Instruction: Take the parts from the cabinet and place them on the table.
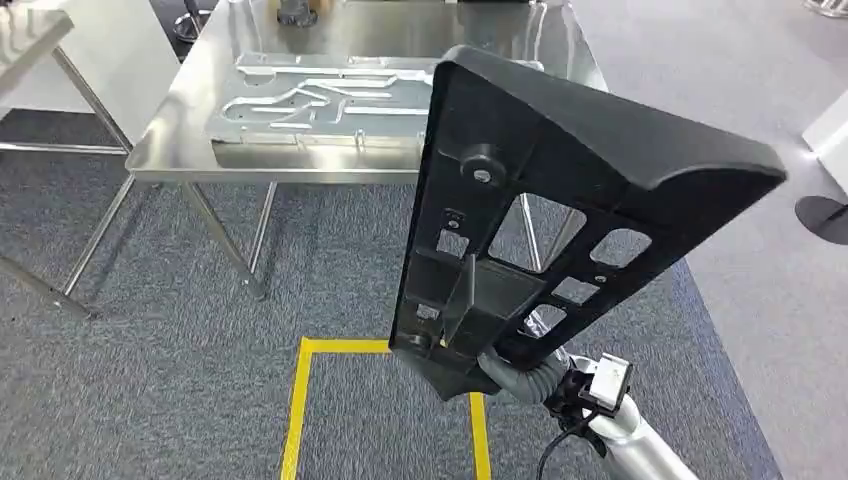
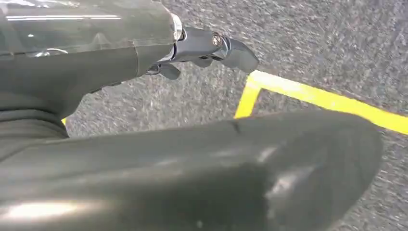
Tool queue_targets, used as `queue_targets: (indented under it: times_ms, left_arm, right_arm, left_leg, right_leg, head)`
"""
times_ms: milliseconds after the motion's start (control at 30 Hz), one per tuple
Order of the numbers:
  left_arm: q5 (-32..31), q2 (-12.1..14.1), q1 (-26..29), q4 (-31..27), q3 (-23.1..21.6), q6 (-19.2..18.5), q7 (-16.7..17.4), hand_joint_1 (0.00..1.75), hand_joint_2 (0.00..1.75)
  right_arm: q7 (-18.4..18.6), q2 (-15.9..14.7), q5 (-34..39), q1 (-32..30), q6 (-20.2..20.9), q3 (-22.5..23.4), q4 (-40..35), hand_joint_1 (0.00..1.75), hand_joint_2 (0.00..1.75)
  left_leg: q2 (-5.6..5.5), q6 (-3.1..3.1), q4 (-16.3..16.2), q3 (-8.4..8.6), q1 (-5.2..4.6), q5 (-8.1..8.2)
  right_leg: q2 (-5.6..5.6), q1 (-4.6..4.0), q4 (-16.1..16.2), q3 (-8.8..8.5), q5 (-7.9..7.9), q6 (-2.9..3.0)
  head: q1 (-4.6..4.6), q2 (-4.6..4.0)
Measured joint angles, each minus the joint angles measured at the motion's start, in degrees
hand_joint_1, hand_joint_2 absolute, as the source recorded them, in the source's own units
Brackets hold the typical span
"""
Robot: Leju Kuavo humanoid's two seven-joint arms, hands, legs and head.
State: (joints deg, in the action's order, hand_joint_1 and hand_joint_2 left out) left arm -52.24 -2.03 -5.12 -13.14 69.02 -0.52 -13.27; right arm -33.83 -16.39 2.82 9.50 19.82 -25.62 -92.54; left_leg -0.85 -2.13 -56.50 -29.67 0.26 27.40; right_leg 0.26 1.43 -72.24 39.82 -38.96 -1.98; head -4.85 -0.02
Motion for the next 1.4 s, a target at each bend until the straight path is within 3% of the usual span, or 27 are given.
queue_targets:
  times_ms: [33, 67, 133, 200, 267, 300, 333, 367, 433, 467, 500, 533, 567, 633, 667, 700, 767, 833, 900, 967, 1000, 1067, 1200, 1300, 1333, 1367, 1400]
  left_arm:
    - [-0.07, -0.07, 0.02, 0.0, 0.0, -0.02, -0.11, 0.0, 0.0]
    - [-0.09, -0.11, 0.01, 0.0, 0.0, -0.07, -0.15, 0.0, 0.0]
    - [-0.43, -0.11, -0.04, 0.0, 0.0, -0.13, -0.24, 0.0, 0.0]
    - [-0.5, -0.11, -0.15, -0.02, 0.0, -0.15, -0.28, 0.0, 0.0]
    - [-0.55, -0.11, -0.15, 0.0, 0.0, -0.2, -0.44, 0.0, 0.0]
    - [-0.55, -0.13, -0.2, 0.0, 0.0, -0.24, -0.46, 0.0, 0.0]
    - [-0.55, -0.15, -0.25, 0.0, -0.02, -0.37, -0.48, 0.0, 0.0]
    - [-0.61, -0.22, -0.29, 0.0, -0.02, -0.48, -0.48, 0.0, 0.0]
    - [-0.63, -0.24, -0.12, 0.0, -0.02, -0.5, -0.46, 0.0, 0.0]
    - [-0.68, -0.22, 0.01, 0.0, -0.02, -0.52, -0.46, 0.0, 0.0]
    - [-0.74, -0.24, 0.1, 0.0, -0.02, -0.52, -0.46, 0.0, 0.0]
    - [-0.83, -0.24, 0.12, 0.0, -0.02, -0.59, -0.46, 0.0, 0.0]
    - [-1.09, -0.24, 0.11, 0.0, -0.02, -0.7, -0.46, 0.0, 0.0]
    - [-1.16, -0.22, 0.23, 0.0, -0.02, -0.7, -0.46, 0.0, 0.0]
    - [-1.18, -0.22, 0.24, 0.0, -0.04, -0.74, -0.46, 0.0, 0.0]
    - [-1.25, -0.22, 0.17, 0.0, -0.04, -0.76, -0.48, 0.0, 0.0]
    - [-1.27, -0.22, 0.06, 0.0, -0.04, -0.79, -0.48, 0.0, 0.0]
    - [-1.33, -0.24, -0.06, 0.0, -0.07, -0.94, -0.5, 0.0, 0.0]
    - [-1.38, -0.22, -0.17, 0.0, -0.07, -1.03, -0.59, 0.0, 0.0]
    - [-1.42, -0.22, -0.1, 0.0, -0.07, -1.09, -0.66, 0.0, 0.0]
    - [-1.42, -0.22, -0.01, 0.0, -0.07, -1.11, -0.68, 0.0, 0.0]
    - [-1.44, -0.22, 0.01, 0.0, -0.07, -1.14, -0.76, 0.0, 0.0]
    - [-1.46, -0.22, 0.01, 0.0, -0.09, -1.14, -0.76, 0.0, 0.0]
    - [-1.49, -0.22, -0.01, 0.0, -0.09, -1.14, -0.79, 0.0, 0.0]
    - [-1.51, -0.24, -0.03, 0.0, -0.09, -1.16, -0.81, 0.0, 0.0]
    - [-1.53, -0.31, -0.15, 0.0, -0.09, -1.16, -0.72, 0.0, 0.0]
    - [-1.27, -0.33, -0.05, 0.0, -0.07, -1.07, -0.7, 0.0, 0.0]
  right_arm:
    - [0.0, 0.0, 0.24, -0.22, 0.07, 0.0, -0.24, 1.75, 1.75]
    - [-0.07, 0.0, 0.44, -0.47, 0.22, 0.02, -0.66, 1.75, 1.75]
    - [-0.31, 0.02, 0.74, -1.17, 0.28, 0.07, -1.38, 1.75, 1.75]
    - [-0.59, 0.02, 1.07, -1.8, 0.39, 0.39, -2.55, 1.75, 1.75]
    - [-0.77, -0.02, 1.18, -1.92, 0.68, 0.72, -3.67, 1.75, 1.75]
    - [-0.79, -0.13, 1.18, -2.19, 0.79, 0.92, -4.11, 1.75, 1.75]
    - [-0.83, -0.2, 1.18, -2.18, 0.92, 1.09, -4.44, 1.75, 1.75]
    - [-0.83, -0.2, 1.18, -2.2, 0.94, 1.2, -4.61, 1.75, 1.75]
    - [-0.85, -0.2, 1.16, -2.52, 1.03, 1.22, -4.74, 1.75, 1.75]
    - [-0.87, -0.2, 1.14, -2.74, 1.14, 1.31, -4.74, 1.75, 1.75]
    - [-0.92, -0.2, 1.09, -2.9, 1.29, 1.4, -4.74, 1.75, 1.75]
    - [-1.03, -0.2, 1.0, -3.04, 1.29, 1.49, -4.74, 1.75, 1.75]
    - [-1.2, -0.2, 0.98, -3.08, 1.53, 1.55, -4.76, 1.75, 1.75]
    - [-1.35, -0.2, 0.61, -3.11, 1.99, 1.73, -4.92, 1.75, 1.75]
    - [-1.36, -0.2, 0.26, -3.29, 2.05, 1.79, -4.9, 1.75, 1.75]
    - [-1.31, -0.2, 0.02, -3.31, 2.14, 1.97, -5.12, 1.75, 1.75]
    - [-1.4, -0.2, -0.02, -3.45, 2.27, 2.29, -5.42, 1.75, 1.75]
    - [-1.4, -0.11, -0.02, -3.43, 2.25, 2.84, -5.62, 1.75, 1.75]
    - [-1.44, 0.28, -0.02, -3.49, 2.27, 3.32, -5.68, 1.75, 1.75]
    - [-1.44, 0.31, -0.18, -3.78, 2.32, 3.63, -5.59, 1.75, 1.75]
    - [-1.49, 0.31, -0.31, -3.96, 2.32, 3.85, -5.55, 1.75, 1.75]
    - [-1.79, 0.33, -0.81, -4.09, 2.23, 4.33, -5.53, 1.75, 1.75]
    - [-1.81, 0.33, -0.83, -4.09, 2.23, 4.37, -5.53, 1.75, 1.75]
    - [-1.9, 0.33, -0.92, -4.09, 2.21, 4.5, -5.53, 1.75, 1.75]
    - [-2.18, 0.31, -1.05, -4.09, 1.9, 4.81, -5.53, 1.75, 1.75]
    - [-2.86, 0.37, -1.18, -4.28, 1.14, 5.77, -5.33, 1.75, 1.75]
    - [-2.99, 0.37, -1.18, -4.42, 0.83, 7.21, -5.11, 1.75, 1.75]
  left_leg:
    - [-0.02, 0.23, 0.0, 1.28, 0.09, 0.96]
    - [-0.03, 0.56, -0.01, 2.55, 0.23, 1.92]
    - [0.01, 1.28, -0.27, 4.0, 0.09, 3.84]
    - [0.17, 2.21, 1.21, 4.95, 0.17, 4.75]
    - [0.51, 3.0, 0.21, 5.71, 0.27, 3.91]
    - [0.53, 3.08, -1.42, 5.19, 0.55, 4.02]
    - [0.53, 3.15, -5.52, 3.28, 0.54, 3.98]
    - [0.53, 3.15, -9.99, 0.46, 0.53, 5.18]
    - [0.52, 3.25, -16.78, -4.78, 0.4, 10.17]
    - [0.52, 3.3, -17.73, -6.4, 0.36, 12.0]
    - [0.52, 3.01, -16.79, -7.09, 0.32, 12.19]
    - [0.52, 2.72, -14.05, -6.95, 0.25, 10.49]
    - [0.52, 2.26, -9.92, -6.22, 0.15, 6.9]
    - [0.33, 1.15, -2.5, -5.28, -0.54, -2.83]
    - [0.15, 1.12, -2.4, -5.09, -0.76, -1.31]
    - [0.15, 0.86, -2.03, -4.54, -0.87, -2.11]
    - [0.04, 0.04, -1.19, -3.82, -0.62, -2.15]
    - [0.15, -0.45, -0.94, -2.63, -0.46, -2.15]
    - [0.14, -0.64, -0.94, -2.4, -0.49, -1.78]
    - [0.11, -0.56, -0.98, -2.13, -0.52, -1.26]
    - [0.09, -0.49, -0.98, -1.77, -0.49, -0.94]
    - [0.07, -0.25, -0.97, -0.6, -0.44, -0.16]
    - [0.07, -0.25, -0.98, -0.56, -0.44, -0.13]
    - [0.07, -0.15, -0.97, -0.19, -0.43, 0.07]
    - [0.11, 0.16, -0.86, 0.1, -0.38, 0.59]
    - [0.15, 1.03, -0.65, 0.2, -0.5, 1.09]
    - [0.42, 2.18, -2.04, 0.76, -0.58, 1.17]
  right_leg:
    - [-0.12, 0.25, 2.76, 0.02, 1.29, -0.29]
    - [-0.32, 0.42, 6.44, -0.29, 4.92, -0.44]
    - [-1.7, 0.24, 14.21, -0.28, 18.88, -0.08]
    - [-1.2, -0.19, 13.95, -0.58, 17.91, 0.94]
    - [-0.8, -0.3, 14.38, -1.77, 17.18, 1.99]
    - [-0.63, -0.25, 14.75, -2.53, 16.86, 2.44]
    - [-0.62, -0.43, 14.76, -3.32, 16.24, 2.94]
    - [-0.63, -0.59, 14.76, -3.94, 15.63, 3.22]
    - [-0.46, -1.01, 14.76, -5.27, 14.37, 3.58]
    - [-0.29, -1.24, 14.76, -6.02, 13.76, 3.65]
    - [-0.17, -1.45, 14.76, -6.9, 13.13, 3.68]
    - [-0.11, -1.64, 14.76, -7.92, 12.43, 3.71]
    - [-0.1, -1.78, 14.76, -8.96, 11.73, 3.7]
    - [-0.09, -1.93, 14.69, -10.39, 10.55, 3.46]
    - [0.32, -1.94, 14.77, -10.65, 10.18, 3.09]
    - [0.36, -1.89, 15.05, -10.88, 9.85, 2.65]
    - [0.51, -1.83, 13.59, -11.02, 10.75, 2.01]
    - [0.23, -1.63, 11.17, -10.14, 8.96, 1.48]
    - [0.19, -1.24, 3.47, -5.69, 4.97, 0.93]
    - [0.15, -0.86, -2.99, -1.03, 3.1, 0.53]
    - [0.09, -0.67, -2.82, -0.3, 4.19, 0.39]
    - [-0.04, -0.55, 4.83, -2.67, 10.06, 0.58]
    - [-0.05, -0.55, 5.15, -2.79, 10.27, 0.59]
    - [-0.1, -0.56, 8.12, -3.91, 12.14, 0.71]
    - [-0.63, -0.78, 13.4, -5.87, 14.59, 1.22]
    - [-0.88, -1.44, 13.87, -5.84, 11.37, 2.04]
    - [-0.6, -1.05, 14.85, -7.28, 12.9, 3.06]
  head:
    - [0.0, 0.0]
    - [0.0, 0.0]
    - [0.02, 0.0]
    - [-0.02, 0.0]
    - [0.0, 0.0]
    - [0.0, 0.0]
    - [-0.02, 0.0]
    - [0.0, 0.0]
    - [-0.02, 0.0]
    - [0.0, 0.0]
    - [0.0, 0.0]
    - [0.0, 0.0]
    - [0.0, 0.0]
    - [0.0, 0.0]
    - [0.0, 0.0]
    - [0.0, 0.0]
    - [0.0, 0.0]
    - [0.0, 0.0]
    - [0.0, 0.0]
    - [0.0, 0.0]
    - [0.0, 0.0]
    - [0.0, 0.0]
    - [0.0, 0.0]
    - [0.0, 0.0]
    - [0.0, 0.0]
    - [0.0, 0.0]
    - [-0.02, 0.0]
